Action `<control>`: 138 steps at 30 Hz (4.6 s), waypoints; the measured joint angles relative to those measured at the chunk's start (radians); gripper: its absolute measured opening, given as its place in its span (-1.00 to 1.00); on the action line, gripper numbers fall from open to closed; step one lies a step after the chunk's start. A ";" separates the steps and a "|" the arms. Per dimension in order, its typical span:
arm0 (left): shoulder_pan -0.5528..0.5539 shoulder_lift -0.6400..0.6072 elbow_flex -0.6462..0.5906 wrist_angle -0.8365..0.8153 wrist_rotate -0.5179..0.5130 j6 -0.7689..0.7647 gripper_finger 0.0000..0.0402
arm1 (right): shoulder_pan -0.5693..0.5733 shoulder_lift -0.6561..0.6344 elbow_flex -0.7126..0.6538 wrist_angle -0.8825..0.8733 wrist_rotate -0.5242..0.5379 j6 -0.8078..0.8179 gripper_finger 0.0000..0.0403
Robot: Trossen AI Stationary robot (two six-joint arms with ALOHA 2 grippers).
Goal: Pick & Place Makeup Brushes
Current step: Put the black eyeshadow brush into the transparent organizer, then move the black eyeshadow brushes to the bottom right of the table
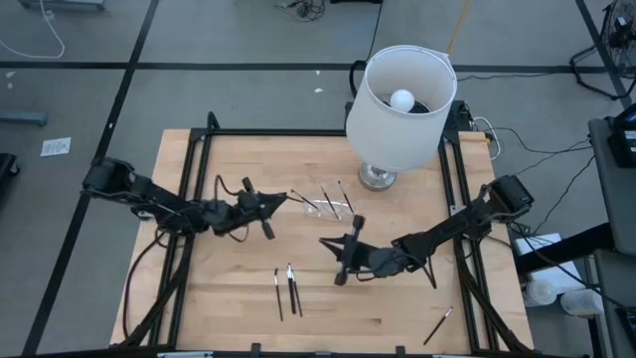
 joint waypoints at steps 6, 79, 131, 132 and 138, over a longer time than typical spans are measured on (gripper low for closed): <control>-0.081 0.160 0.133 0.005 -0.206 0.094 -0.93 | 0.009 -0.003 0.000 -0.009 0.022 -0.065 -0.97; -0.247 -0.046 0.413 -0.786 -0.516 0.129 -0.30 | 0.007 -0.002 -0.023 0.047 0.064 -0.140 -0.99; -0.377 -0.601 0.270 -1.265 -0.228 0.080 -0.82 | 0.082 0.560 0.561 -0.415 -0.322 0.650 -1.00; -0.370 -0.600 0.270 -1.267 -0.228 0.080 -0.82 | 0.079 0.559 0.561 -0.409 -0.322 0.650 -1.00; -0.339 -0.600 0.270 -1.269 -0.228 0.079 -0.81 | 0.065 0.559 0.562 -0.394 -0.325 0.652 -1.00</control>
